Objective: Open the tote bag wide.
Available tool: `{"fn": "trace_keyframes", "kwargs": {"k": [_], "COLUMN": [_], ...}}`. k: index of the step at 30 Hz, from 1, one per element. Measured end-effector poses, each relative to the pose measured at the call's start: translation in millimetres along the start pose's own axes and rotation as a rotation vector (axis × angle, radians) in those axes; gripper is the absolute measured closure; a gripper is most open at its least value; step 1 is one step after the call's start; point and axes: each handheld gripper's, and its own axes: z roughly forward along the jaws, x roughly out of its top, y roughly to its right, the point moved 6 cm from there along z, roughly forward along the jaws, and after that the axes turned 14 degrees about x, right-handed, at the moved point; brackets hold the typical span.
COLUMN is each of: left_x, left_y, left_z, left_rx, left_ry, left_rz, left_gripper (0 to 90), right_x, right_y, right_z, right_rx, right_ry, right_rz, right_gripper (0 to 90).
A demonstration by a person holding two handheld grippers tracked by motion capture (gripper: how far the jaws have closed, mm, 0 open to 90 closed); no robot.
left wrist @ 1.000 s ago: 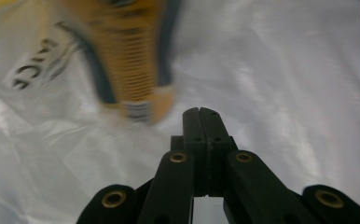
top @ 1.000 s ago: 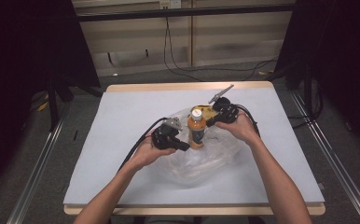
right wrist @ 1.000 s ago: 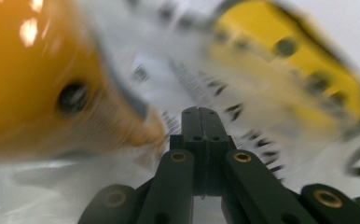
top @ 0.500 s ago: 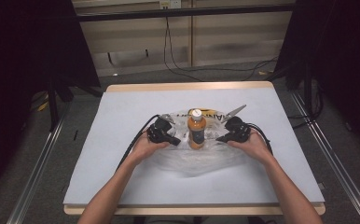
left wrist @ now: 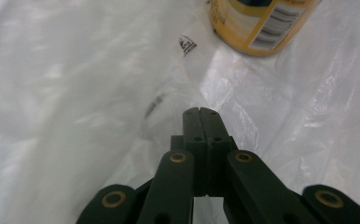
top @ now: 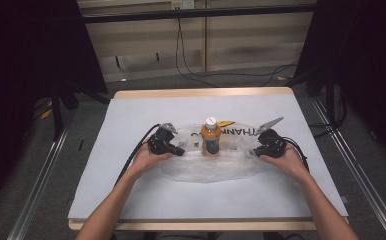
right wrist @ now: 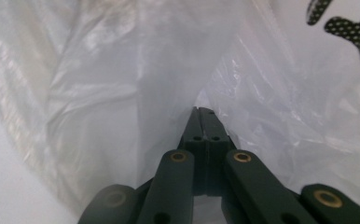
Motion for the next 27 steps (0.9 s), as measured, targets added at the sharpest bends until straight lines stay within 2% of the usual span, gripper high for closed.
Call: {"fn": "trace_keyframes", "kwargs": {"k": [1,3,4,5,7,8,9,10,13,14,16,17,19,20,21,22,23,24,25,27], "left_x": [0.9,3.2,3.2,3.3,3.5,3.8,4.0,4.5,6.4,5.8,7.6,8.2,10.2,11.8,13.7,14.6,15.9,17.4,17.9,19.8], "left_y": [1.6,5.6,5.9,6.9,8.1,8.8,10.9,12.1,18.9,17.6,23.4,23.0,23.9,24.6,24.8,25.4,25.1,26.7,26.6,27.8], "left_z": [0.9,3.1,2.4,2.8,3.1,3.2,3.6,4.2,6.0,4.1,4.2,2.4,-0.6,-2.5,-4.3,-7.8,-11.2,-14.9,-19.6,-28.3], "left_rx": [-0.001,-0.008,-0.003,-0.015,-0.012,-0.018,-0.023,-0.032,-0.046,-0.005,-0.042,-0.038,-0.028,-0.042,-0.036,-0.049,-0.049,-0.057,-0.059,-0.065], "left_ry": [-0.002,0.013,0.001,0.007,0.011,0.010,0.013,0.016,0.036,0.005,0.037,0.033,0.052,0.080,0.112,0.123,0.149,0.173,0.181,0.231], "left_rz": [0.009,0.000,0.017,0.017,0.012,0.019,0.003,0.017,0.017,0.058,0.037,0.055,0.039,0.026,0.019,0.004,0.001,-0.022,-0.019,-0.032], "left_gripper": [90.0,90.0,90.0,90.0,90.0,90.0,90.0,90.0,90.0,90.0,90.0,90.0,90.0,90.0,90.0,90.0,90.0,90.0,90.0,90.0], "right_x": [2.7,8.2,10.5,12.5,14.7,15.4,16.4,17.7,21.1,22.4,25.1,26.5,28.6,29.7,31.0,32.9,34.8,36.7,38.5,41.2], "right_y": [-0.7,-0.9,-0.5,1.0,3.2,4.1,5.0,6.3,10.1,12.4,15.6,16.2,15.8,15.0,13.2,11.9,9.3,6.8,4.0,-2.1], "right_z": [2.2,6.6,8.6,10.0,11.8,12.3,13.0,13.4,14.9,15.2,16.1,16.9,18.5,18.5,17.5,15.2,12.5,8.9,5.2,-1.7], "right_rx": [-0.003,-0.015,-0.016,-0.019,-0.021,-0.029,-0.035,-0.047,-0.081,-0.095,-0.113,-0.118,-0.126,-0.125,-0.117,-0.118,-0.098,-0.089,-0.083,-0.066], "right_ry": [-0.006,-0.008,-0.002,0.008,0.029,0.038,0.043,0.049,0.067,0.076,0.085,0.091,0.097,0.107,0.125,0.151,0.184,0.211,0.235,0.273], "right_rz": [-0.009,-0.011,-0.009,-0.012,-0.005,0.005,0.010,0.007,0.019,0.022,0.030,0.036,0.026,0.024,0.034,0.030,0.033,0.026,0.023,0.016], "right_gripper": [90.0,90.0,90.0,90.0,90.0,90.0,90.0,90.0,90.0,90.0,90.0,90.0,90.0,90.0,90.0,90.0,90.0,90.0,90.0,90.0]}}
